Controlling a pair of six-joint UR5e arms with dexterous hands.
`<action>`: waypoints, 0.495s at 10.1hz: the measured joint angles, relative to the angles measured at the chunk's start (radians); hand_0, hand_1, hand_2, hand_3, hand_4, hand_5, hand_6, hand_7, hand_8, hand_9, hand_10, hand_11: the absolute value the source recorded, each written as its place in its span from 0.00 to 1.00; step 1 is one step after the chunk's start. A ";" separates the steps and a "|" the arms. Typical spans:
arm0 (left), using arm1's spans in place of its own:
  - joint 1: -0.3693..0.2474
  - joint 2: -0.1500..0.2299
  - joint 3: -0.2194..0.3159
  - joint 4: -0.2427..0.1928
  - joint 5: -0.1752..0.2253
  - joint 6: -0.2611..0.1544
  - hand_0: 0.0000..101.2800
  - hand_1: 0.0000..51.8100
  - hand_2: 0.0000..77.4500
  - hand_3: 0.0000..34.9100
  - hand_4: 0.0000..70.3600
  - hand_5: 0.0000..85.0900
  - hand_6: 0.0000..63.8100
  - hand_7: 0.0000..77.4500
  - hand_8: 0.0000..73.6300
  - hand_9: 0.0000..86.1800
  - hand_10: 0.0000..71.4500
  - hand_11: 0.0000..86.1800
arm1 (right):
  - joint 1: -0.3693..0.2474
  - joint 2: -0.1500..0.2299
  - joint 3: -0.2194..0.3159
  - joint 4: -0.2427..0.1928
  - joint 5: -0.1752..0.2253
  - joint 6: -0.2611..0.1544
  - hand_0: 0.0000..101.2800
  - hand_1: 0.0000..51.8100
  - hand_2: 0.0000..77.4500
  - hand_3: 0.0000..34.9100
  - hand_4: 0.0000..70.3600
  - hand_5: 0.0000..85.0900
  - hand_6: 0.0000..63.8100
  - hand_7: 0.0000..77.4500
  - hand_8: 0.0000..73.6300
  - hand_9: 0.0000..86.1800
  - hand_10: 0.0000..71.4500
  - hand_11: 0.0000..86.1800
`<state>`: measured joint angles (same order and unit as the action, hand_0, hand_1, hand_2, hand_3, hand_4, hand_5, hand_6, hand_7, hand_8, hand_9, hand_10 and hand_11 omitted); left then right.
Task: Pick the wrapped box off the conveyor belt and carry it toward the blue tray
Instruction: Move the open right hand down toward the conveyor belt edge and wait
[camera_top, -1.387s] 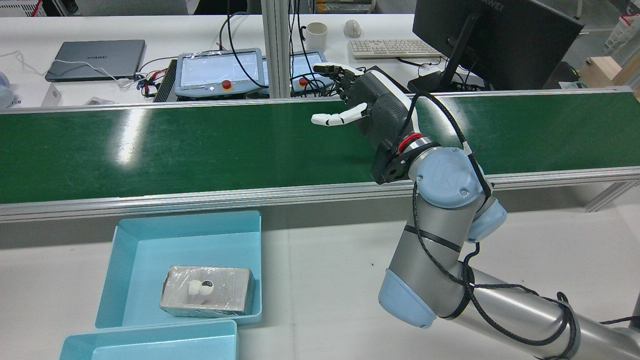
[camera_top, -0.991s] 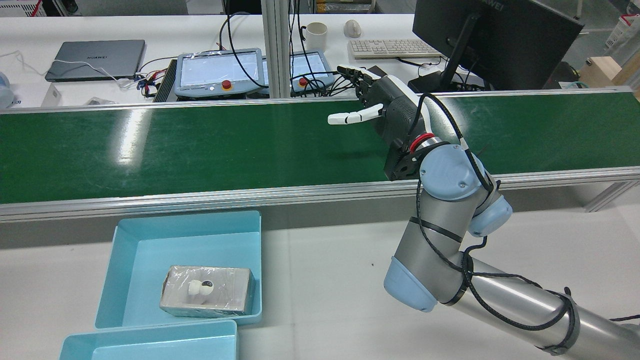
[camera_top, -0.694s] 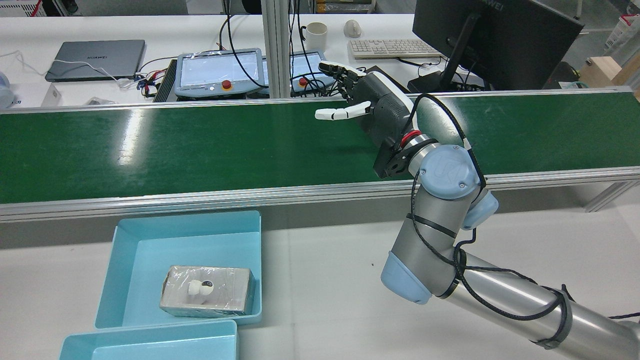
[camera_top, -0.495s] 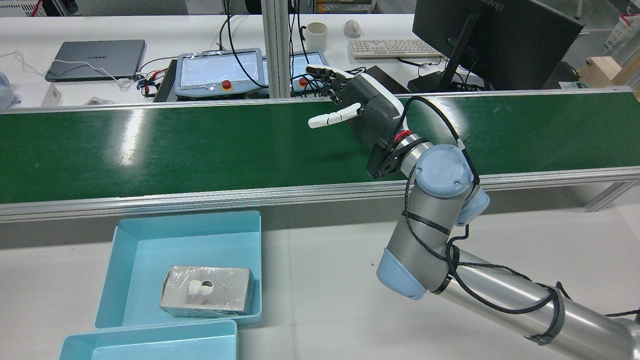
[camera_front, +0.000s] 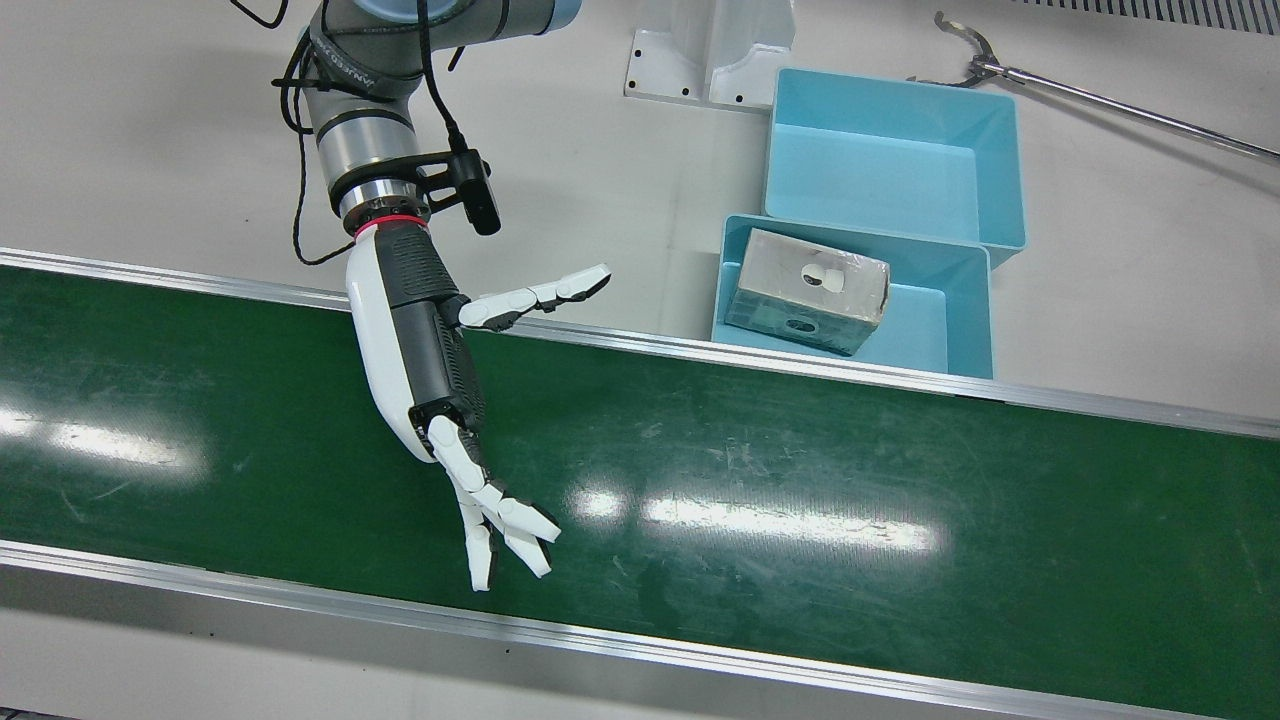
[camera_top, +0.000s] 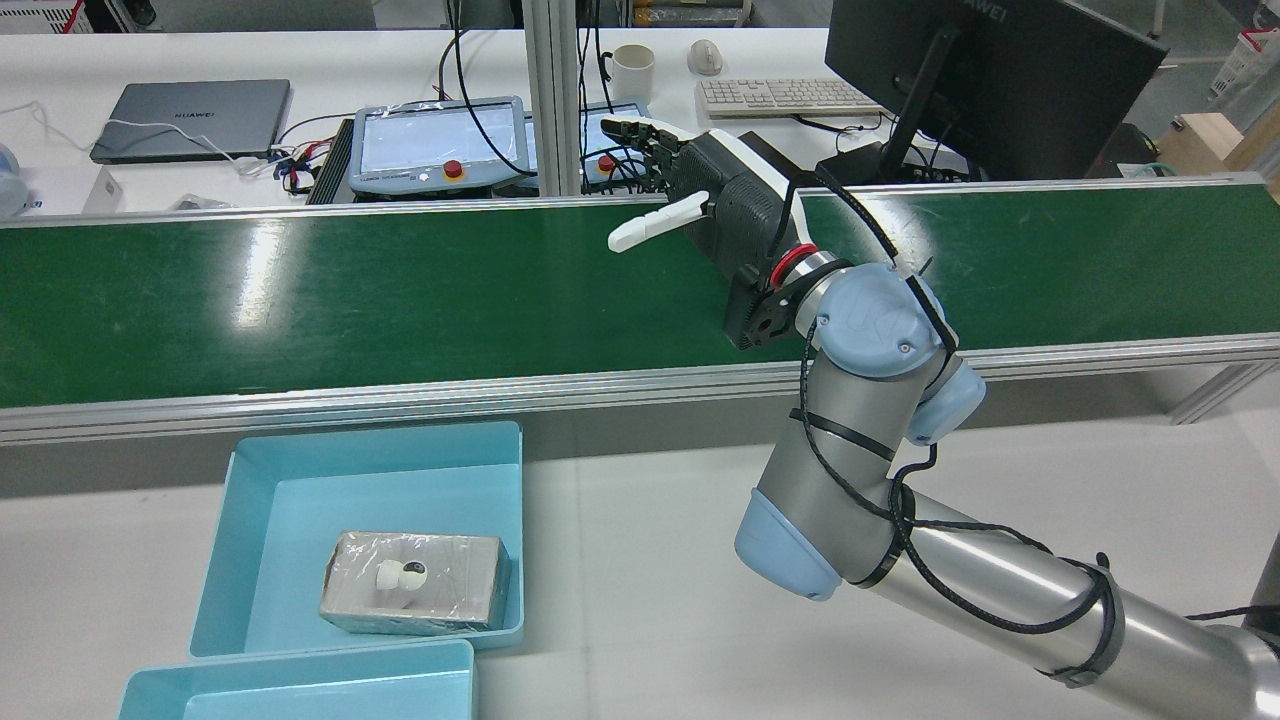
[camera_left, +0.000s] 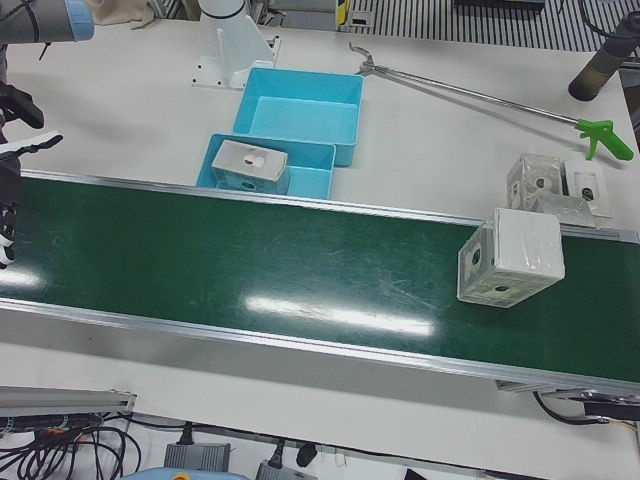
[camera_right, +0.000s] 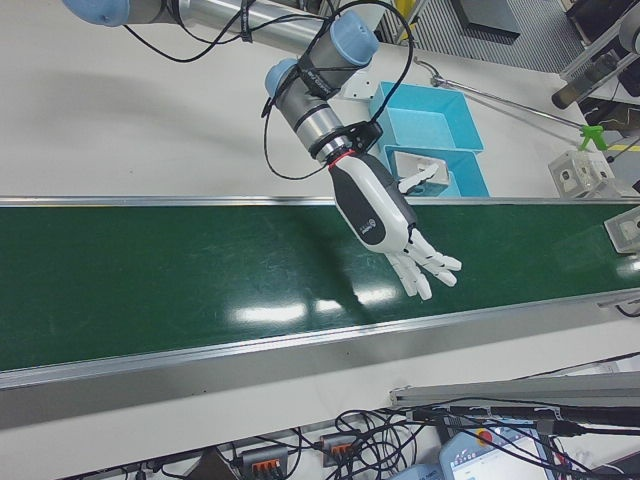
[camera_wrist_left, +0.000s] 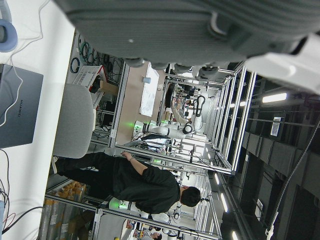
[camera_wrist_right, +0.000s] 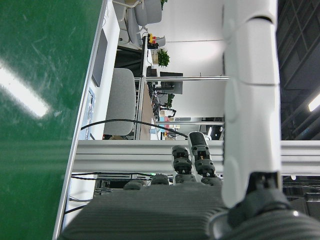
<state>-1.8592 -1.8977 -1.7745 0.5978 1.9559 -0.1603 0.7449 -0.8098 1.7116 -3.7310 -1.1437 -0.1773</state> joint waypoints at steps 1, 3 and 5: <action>0.000 0.000 0.000 0.000 0.000 0.000 0.00 0.00 0.01 0.00 0.00 0.01 0.01 0.01 0.01 0.01 0.01 0.01 | -0.005 0.005 -0.001 -0.011 0.001 -0.003 0.49 0.28 0.03 0.00 0.13 0.21 0.07 0.06 0.00 0.01 0.00 0.01; 0.000 0.000 0.000 0.000 0.000 0.000 0.00 0.00 0.01 0.00 0.00 0.01 0.01 0.01 0.01 0.01 0.01 0.01 | -0.024 0.006 -0.004 -0.018 0.017 -0.005 0.49 0.31 0.02 0.00 0.11 0.21 0.03 0.06 0.00 0.01 0.00 0.01; 0.000 0.000 0.000 0.000 0.000 0.000 0.00 0.00 0.01 0.00 0.00 0.01 0.00 0.01 0.01 0.01 0.01 0.01 | -0.045 0.004 -0.005 -0.016 0.046 -0.003 0.49 0.31 0.04 0.00 0.11 0.20 0.03 0.06 0.00 0.01 0.00 0.01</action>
<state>-1.8592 -1.8977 -1.7745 0.5978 1.9559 -0.1603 0.6999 -0.8058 1.7063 -3.7473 -1.0974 -0.1801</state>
